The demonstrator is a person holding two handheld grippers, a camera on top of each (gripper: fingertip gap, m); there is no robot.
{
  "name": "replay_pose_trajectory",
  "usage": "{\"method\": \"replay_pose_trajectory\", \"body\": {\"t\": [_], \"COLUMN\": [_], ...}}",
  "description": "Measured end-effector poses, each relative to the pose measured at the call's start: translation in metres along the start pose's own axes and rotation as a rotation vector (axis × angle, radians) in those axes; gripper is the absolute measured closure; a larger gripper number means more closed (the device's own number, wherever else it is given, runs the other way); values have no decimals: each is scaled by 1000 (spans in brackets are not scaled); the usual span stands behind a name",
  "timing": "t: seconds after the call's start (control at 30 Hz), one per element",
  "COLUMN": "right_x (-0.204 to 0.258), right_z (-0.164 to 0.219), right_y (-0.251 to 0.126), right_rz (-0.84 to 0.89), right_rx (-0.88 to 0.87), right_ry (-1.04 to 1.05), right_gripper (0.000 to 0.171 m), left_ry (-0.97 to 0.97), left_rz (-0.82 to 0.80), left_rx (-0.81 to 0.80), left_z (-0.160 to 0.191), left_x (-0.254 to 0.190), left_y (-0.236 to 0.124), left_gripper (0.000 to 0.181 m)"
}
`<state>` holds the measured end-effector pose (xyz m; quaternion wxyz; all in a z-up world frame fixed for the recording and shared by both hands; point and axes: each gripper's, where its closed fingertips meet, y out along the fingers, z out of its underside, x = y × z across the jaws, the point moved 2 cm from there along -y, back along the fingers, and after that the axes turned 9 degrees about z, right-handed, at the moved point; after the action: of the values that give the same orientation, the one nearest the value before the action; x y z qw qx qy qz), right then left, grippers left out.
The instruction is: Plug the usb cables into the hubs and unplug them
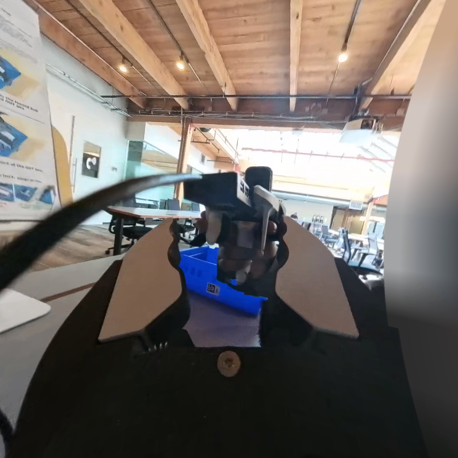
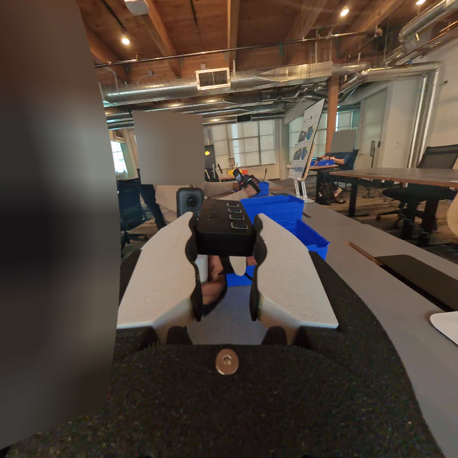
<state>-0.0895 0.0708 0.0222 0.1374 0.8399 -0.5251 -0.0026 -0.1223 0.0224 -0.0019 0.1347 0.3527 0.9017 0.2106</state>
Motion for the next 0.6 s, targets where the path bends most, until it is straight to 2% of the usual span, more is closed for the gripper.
{"method": "replay_pose_trajectory", "body": {"t": [0.17,0.37,0.6], "right_x": [1,1,-3], "right_z": [8,11,17], "right_y": [1,-1,-2], "right_rz": [-17,-49,-65], "right_rx": [20,21,59], "right_ry": [17,51,42], "right_gripper": [129,128,129], "left_ry": [72,45,-31], "left_rz": [7,46,63], "left_rx": [35,118,160], "left_z": [-17,-19,-13], "left_x": [3,6,12], "left_y": [3,-1,-5], "left_gripper": [115,134,140]}}
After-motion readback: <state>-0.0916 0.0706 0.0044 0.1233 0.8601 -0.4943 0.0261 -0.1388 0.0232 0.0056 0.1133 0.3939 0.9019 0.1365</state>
